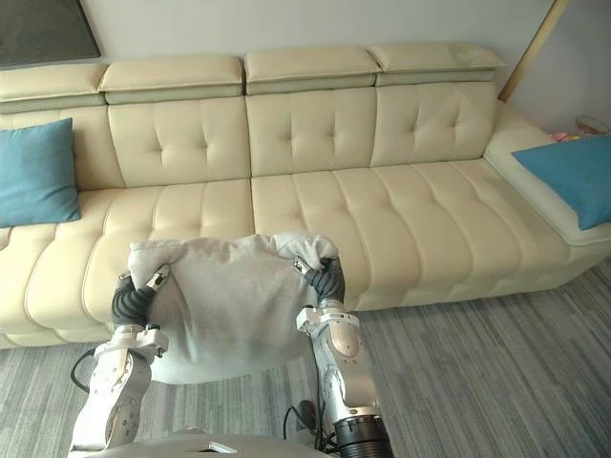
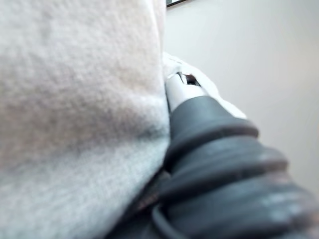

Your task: Pick up cushions and gather them together orderly.

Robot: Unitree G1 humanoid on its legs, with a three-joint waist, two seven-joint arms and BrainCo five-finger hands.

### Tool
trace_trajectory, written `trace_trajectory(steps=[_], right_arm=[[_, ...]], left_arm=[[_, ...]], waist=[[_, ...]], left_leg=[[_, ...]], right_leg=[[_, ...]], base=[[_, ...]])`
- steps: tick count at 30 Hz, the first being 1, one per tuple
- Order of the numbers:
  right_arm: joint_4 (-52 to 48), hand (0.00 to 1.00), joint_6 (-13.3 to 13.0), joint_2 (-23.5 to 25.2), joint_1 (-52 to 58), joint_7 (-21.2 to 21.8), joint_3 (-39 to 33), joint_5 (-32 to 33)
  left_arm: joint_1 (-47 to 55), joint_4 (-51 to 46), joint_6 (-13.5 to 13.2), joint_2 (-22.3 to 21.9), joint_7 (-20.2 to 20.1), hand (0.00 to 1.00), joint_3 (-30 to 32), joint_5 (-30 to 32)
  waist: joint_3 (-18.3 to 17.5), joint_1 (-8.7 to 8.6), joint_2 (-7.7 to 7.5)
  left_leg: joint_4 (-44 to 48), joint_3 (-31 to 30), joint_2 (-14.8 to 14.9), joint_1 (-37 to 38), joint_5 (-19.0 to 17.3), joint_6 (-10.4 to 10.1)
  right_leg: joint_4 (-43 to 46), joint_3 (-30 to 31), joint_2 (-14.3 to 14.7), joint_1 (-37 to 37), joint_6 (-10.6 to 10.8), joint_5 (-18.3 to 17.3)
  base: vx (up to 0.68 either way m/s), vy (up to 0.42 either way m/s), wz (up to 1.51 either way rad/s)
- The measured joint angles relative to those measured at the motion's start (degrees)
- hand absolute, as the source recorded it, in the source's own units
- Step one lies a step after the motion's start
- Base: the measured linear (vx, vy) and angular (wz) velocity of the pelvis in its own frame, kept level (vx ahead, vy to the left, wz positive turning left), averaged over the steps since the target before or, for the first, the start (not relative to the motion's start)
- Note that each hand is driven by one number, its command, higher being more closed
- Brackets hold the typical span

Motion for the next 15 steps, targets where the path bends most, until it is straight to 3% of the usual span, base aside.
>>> trace_trajectory(steps=[7, 15], right_arm=[[-0.45, 1.0, 0.53, 1.7, 3.73, 1.24, -2.7, -0.14], [1.22, 1.0, 1.22, 2.16, 3.56, 1.04, -6.52, -2.29]], left_arm=[[3.34, -0.64, 0.72, -1.67, -2.22, 1.0, -0.24, 1.22], [0.06, 2.91, 1.36, -1.57, -2.3, 1.0, -2.05, 1.23]], waist=[[0.54, -0.11, 0.79], [0.46, -2.2, 1.11]], left_leg=[[0.3, 0.21, 0.31, -1.2, -0.95, -0.24], [1.06, 0.9, 2.64, -0.56, -2.35, -1.97]], right_leg=[[0.0, -1.53, -0.15, -1.39, -0.31, -0.7], [0.02, -1.25, 1.96, -0.99, 0.07, -1.35]], base=[[0.0, 0.001, 0.0], [0.05, -0.025, -0.08]])
